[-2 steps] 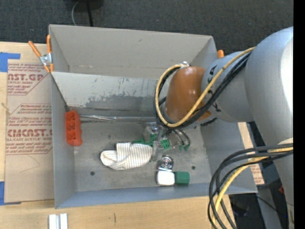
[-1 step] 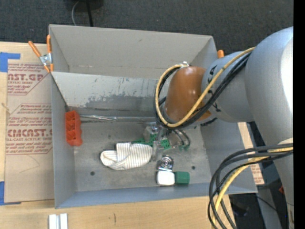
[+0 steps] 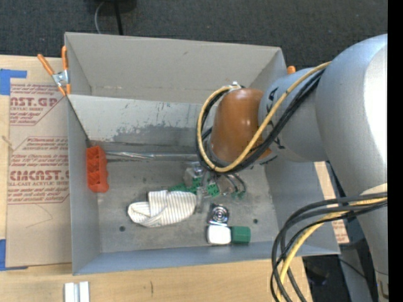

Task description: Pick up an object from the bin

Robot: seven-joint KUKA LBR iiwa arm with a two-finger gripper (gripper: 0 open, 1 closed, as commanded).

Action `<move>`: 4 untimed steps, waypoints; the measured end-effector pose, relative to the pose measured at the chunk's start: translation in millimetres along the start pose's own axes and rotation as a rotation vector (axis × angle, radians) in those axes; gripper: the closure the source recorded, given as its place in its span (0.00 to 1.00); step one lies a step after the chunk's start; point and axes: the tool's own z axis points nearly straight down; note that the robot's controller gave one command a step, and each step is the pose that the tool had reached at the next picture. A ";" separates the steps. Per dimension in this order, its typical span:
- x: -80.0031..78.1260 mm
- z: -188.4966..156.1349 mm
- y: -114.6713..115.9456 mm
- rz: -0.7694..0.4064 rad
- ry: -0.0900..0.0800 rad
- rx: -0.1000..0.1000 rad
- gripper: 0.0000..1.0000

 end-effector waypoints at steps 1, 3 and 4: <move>4.6 -2.3 49.3 -0.033 -0.004 -0.005 1.00; 6.3 -1.9 92.3 -0.184 -0.015 0.002 1.00; 7.1 -2.7 127.7 -0.251 -0.019 0.001 1.00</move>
Offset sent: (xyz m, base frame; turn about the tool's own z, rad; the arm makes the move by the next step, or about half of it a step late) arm -0.0251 0.0662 -0.0037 -0.1049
